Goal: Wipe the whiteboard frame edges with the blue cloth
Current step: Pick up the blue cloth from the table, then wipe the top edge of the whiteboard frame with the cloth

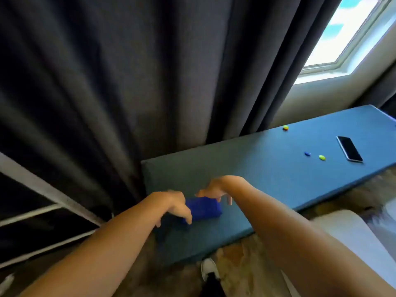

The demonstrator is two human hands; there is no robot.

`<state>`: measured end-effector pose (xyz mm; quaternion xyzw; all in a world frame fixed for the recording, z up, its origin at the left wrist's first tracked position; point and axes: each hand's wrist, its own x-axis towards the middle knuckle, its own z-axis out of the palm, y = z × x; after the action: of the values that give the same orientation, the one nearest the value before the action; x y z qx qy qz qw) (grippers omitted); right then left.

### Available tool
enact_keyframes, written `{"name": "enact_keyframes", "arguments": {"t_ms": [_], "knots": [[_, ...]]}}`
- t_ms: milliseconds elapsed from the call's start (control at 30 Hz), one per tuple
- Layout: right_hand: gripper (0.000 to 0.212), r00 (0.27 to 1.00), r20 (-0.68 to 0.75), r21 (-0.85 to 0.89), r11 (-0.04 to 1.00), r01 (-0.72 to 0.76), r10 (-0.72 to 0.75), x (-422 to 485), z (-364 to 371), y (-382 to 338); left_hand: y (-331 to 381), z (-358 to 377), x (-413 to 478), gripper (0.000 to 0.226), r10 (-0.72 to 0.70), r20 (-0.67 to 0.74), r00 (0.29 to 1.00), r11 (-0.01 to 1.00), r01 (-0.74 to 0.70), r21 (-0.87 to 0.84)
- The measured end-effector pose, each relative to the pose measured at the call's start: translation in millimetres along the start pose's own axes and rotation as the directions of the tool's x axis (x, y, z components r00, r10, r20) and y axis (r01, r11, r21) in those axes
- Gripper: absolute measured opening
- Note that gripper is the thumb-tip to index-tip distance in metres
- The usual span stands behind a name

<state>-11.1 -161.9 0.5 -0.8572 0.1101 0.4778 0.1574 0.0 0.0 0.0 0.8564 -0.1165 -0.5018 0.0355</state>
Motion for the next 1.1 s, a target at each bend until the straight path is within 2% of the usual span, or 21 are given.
{"name": "enact_keyframes", "arguments": {"t_ms": [100,200,267,300,367,400,467,567,633,733,767,800,933,1000,1100], "knots": [[0.061,0.997,-0.073,-0.026,0.999,0.033,-0.035,52.1,27.5,24.4,15.3,20.1,43.3,0.062,-0.003,-0.052,0.999,0.994,0.009,0.111],[0.050,0.982,-0.188,0.093,0.995,0.028,-0.010,89.0,59.0,41.1,19.6,44.7,77.1,0.053,-0.024,-0.283,0.959,0.999,0.035,0.034],[0.037,0.950,-0.311,0.267,0.962,0.054,0.033,104.4,73.8,49.5,19.7,62.7,96.3,0.057,-0.117,-0.417,0.901,0.987,0.058,-0.151],[0.034,0.930,-0.364,0.323,0.944,0.074,0.052,107.8,81.5,51.5,20.2,71.3,101.3,0.060,-0.200,-0.458,0.866,0.948,0.054,-0.313],[0.040,0.896,-0.434,0.436,0.892,0.119,0.092,112.1,92.7,53.1,21.5,83.1,108.7,0.064,-0.401,-0.444,0.801,0.756,0.016,-0.654],[0.045,0.888,-0.440,0.527,0.839,0.135,0.133,114.0,93.9,52.6,21.4,85.7,112.3,0.066,-0.474,-0.397,0.786,0.643,0.001,-0.766],[0.053,0.902,-0.370,0.692,0.714,0.108,0.223,116.1,92.2,52.5,19.4,87.7,118.0,0.063,-0.521,-0.252,0.816,0.426,-0.008,-0.905],[0.041,0.944,-0.227,0.806,0.590,0.045,0.239,111.9,77.0,55.3,11.1,79.2,115.8,0.045,-0.382,-0.045,0.923,0.074,-0.018,-0.997],[0.026,0.964,-0.184,0.887,0.455,0.078,0.192,99.9,65.6,46.4,-5.9,66.2,103.3,0.031,-0.258,-0.013,0.966,-0.061,-0.030,-0.998],[0.033,0.982,-0.186,0.978,0.094,0.184,0.018,67.1,55.6,13.0,-41.0,42.9,68.5,0.027,-0.152,-0.112,0.982,-0.153,-0.135,-0.979],[0.036,0.978,-0.201,0.978,0.039,0.203,-0.048,54.1,53.7,-4.6,-57.0,35.9,51.7,0.029,-0.130,-0.155,0.979,-0.183,-0.177,-0.967],[0.038,0.971,-0.215,0.976,0.014,0.218,-0.109,43.7,51.7,-21.8,-72.6,29.3,36.0,0.030,-0.118,-0.194,0.974,-0.199,-0.215,-0.956],[0.032,0.910,-0.294,0.948,0.029,0.316,-0.293,-11.2,54.0,-123.7,-167.0,12.8,-56.7,0.037,-0.142,-0.355,0.924,-0.171,-0.376,-0.911],[0.029,0.863,-0.326,0.926,0.051,0.373,-0.385,-39.2,55.6,-187.3,-219.3,4.7,-112.3,0.038,-0.179,-0.460,0.870,-0.151,-0.486,-0.861],[0.028,0.765,-0.372,0.870,0.090,0.485,-0.527,-89.9,56.8,-296.3,-298.8,-5.7,-208.0,0.033,-0.268,-0.604,0.750,-0.123,-0.649,-0.751]]}}
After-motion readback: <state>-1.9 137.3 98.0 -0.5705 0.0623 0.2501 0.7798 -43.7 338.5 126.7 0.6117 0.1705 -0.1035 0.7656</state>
